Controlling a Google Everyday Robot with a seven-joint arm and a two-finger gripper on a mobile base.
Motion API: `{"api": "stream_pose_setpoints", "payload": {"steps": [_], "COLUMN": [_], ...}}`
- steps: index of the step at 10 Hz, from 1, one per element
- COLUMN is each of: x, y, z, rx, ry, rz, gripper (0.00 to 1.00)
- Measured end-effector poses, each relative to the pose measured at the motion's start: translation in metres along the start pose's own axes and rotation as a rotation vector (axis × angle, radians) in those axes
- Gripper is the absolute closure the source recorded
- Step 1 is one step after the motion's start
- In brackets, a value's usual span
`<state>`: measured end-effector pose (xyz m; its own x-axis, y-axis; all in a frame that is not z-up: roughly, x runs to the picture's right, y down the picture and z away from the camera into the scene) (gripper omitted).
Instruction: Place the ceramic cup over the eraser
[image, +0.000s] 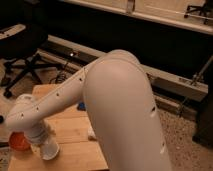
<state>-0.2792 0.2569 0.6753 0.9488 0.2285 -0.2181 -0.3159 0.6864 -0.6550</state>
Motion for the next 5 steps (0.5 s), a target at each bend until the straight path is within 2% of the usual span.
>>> {"api": "stream_pose_setpoints", "payload": {"steps": [5], "x": [0.0005], "y": [0.0008], "z": [0.0006], "rx": [-0.002], "ry": [0.008], "rz": [0.004], "gripper": [0.2]}}
